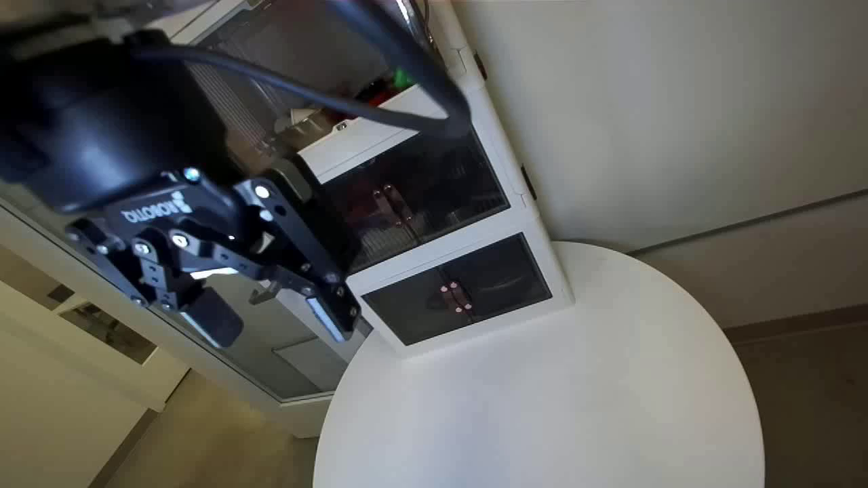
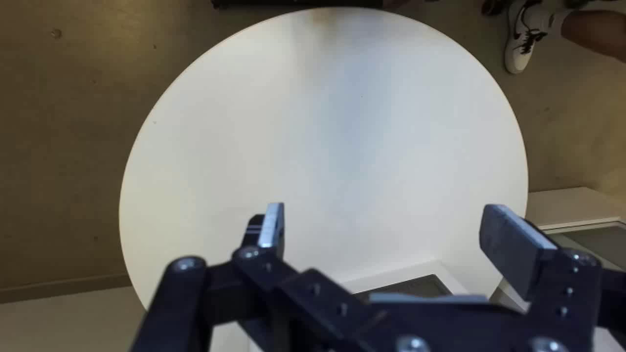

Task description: Close the top drawer

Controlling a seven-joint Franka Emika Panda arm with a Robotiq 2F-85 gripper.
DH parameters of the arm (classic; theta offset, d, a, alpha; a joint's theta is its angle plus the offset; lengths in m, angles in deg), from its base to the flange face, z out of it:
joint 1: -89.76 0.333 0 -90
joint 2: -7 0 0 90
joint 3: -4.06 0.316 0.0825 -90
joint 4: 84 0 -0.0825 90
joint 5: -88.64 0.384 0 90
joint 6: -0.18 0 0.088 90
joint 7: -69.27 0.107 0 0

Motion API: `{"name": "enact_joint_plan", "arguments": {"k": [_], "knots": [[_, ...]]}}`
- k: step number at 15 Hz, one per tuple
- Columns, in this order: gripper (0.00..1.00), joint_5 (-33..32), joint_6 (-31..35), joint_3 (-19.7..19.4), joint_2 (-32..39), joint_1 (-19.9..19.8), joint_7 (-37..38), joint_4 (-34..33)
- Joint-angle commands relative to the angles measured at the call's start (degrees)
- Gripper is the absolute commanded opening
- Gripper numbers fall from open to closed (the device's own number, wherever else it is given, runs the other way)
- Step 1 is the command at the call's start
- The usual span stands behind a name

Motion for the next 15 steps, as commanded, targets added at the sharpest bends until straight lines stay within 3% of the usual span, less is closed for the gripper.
{"name": "enact_joint_plan", "arguments": {"k": [1,8,15], "knots": [[1.0,0.5,-0.1,1.3,0.2,-1.5,-0.5,-0.1],[1.0,-0.5,0.8,1.7,-0.6,-1.6,-0.2,0.5],[1.0,4.8,2.4,1.4,4.9,0.8,-8.0,-3.8]]}}
